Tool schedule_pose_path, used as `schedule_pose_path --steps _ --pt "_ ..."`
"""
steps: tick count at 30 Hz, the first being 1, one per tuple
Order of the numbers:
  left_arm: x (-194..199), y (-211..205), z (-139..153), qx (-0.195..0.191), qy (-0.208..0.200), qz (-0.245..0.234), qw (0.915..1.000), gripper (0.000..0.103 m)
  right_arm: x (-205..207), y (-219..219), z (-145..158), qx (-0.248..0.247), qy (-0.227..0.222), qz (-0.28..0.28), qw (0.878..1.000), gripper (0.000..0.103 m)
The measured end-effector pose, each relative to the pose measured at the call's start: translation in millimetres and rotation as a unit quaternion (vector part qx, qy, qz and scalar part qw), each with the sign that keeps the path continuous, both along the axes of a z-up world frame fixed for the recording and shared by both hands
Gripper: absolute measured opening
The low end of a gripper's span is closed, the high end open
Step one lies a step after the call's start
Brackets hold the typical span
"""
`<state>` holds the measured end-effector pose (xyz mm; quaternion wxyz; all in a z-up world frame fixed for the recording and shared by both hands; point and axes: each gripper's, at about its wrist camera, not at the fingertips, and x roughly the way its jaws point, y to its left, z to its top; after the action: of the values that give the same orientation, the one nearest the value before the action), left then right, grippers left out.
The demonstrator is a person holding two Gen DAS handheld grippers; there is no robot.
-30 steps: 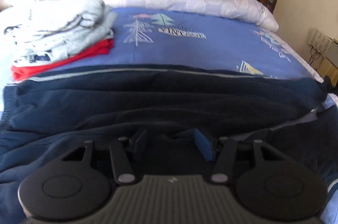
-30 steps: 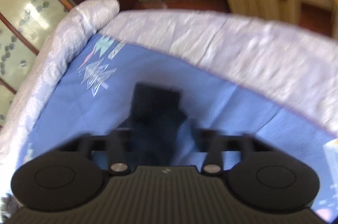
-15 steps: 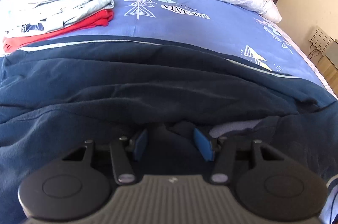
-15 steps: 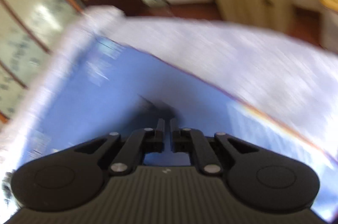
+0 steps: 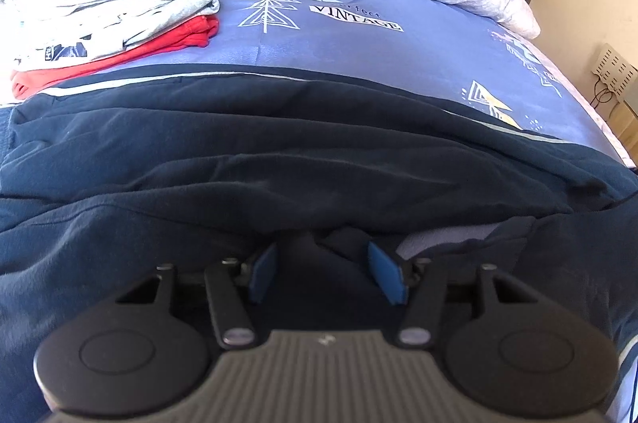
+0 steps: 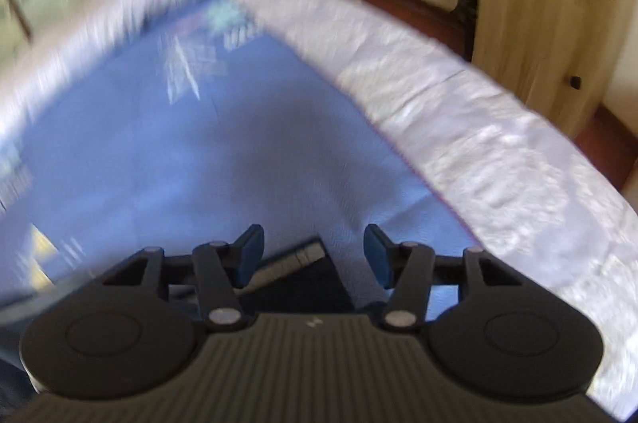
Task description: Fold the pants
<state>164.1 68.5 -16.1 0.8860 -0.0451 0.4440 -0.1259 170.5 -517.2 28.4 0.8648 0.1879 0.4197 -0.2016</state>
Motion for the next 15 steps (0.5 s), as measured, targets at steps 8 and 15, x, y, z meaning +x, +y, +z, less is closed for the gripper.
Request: schedule_pose_path --steps 8,15 --pt "3.1 -0.6 -2.2 0.001 0.002 -0.001 1.0 0.055 -1.6 29.9 9.7 -0.041 -0.022 0.067 0.997 0.01" --pt "3.8 -0.2 -1.7 -0.003 0.003 0.007 1.0 0.055 52.3 -1.2 72.7 -0.067 -0.16 -0.031 0.984 0.01"
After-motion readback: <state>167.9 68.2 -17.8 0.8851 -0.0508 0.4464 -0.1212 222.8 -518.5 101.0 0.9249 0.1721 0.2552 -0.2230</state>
